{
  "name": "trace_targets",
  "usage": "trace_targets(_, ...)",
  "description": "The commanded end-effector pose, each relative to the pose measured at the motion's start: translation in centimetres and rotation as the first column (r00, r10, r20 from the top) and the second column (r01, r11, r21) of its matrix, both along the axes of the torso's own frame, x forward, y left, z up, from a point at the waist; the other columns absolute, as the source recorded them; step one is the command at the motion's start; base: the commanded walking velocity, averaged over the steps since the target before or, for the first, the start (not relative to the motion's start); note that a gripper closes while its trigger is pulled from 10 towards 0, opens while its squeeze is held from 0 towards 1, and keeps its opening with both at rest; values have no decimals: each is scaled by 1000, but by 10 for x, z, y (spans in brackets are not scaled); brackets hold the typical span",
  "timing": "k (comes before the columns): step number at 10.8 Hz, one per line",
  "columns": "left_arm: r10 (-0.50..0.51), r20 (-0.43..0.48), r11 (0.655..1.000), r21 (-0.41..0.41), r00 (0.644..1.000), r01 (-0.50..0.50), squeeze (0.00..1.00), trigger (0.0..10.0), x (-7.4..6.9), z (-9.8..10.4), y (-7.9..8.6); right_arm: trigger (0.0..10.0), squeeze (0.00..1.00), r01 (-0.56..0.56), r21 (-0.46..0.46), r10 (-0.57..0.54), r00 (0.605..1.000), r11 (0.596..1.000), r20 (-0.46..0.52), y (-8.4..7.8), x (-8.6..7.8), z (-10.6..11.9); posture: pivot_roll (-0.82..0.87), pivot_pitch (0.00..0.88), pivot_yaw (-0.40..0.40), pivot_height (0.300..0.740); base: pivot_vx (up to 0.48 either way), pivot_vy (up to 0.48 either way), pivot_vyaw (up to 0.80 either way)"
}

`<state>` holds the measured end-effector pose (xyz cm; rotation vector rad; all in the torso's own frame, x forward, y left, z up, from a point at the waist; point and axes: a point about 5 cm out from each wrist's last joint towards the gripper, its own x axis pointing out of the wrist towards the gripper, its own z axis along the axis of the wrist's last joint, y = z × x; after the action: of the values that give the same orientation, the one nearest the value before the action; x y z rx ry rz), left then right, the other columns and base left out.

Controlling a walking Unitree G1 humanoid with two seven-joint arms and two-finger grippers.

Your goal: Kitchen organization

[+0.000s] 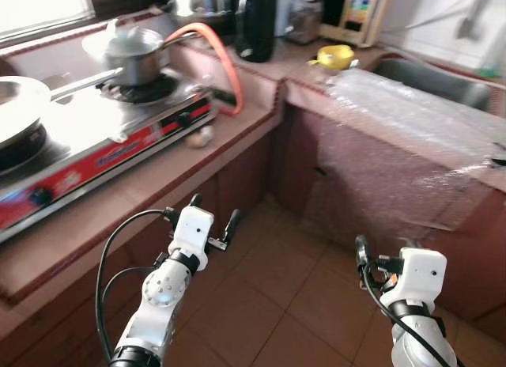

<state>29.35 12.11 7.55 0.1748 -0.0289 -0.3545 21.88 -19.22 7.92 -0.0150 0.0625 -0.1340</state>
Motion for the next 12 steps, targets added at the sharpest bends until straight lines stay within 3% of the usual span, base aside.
trace_targets(1,11,12,1000,-11,1000,-11,0,10000,3,4,0,10000,0,-3,1,3,1000,1000,11,-1,1,4,49,0,-20,740,0,0,-800)
trace_targets(12,9,14,1000,-5,1000,-9,0,10000,2,4,-2,10000,0,-25,-12,25,1000,1000,4,-2,1,3,48,0,-29,740,0,0,-800)
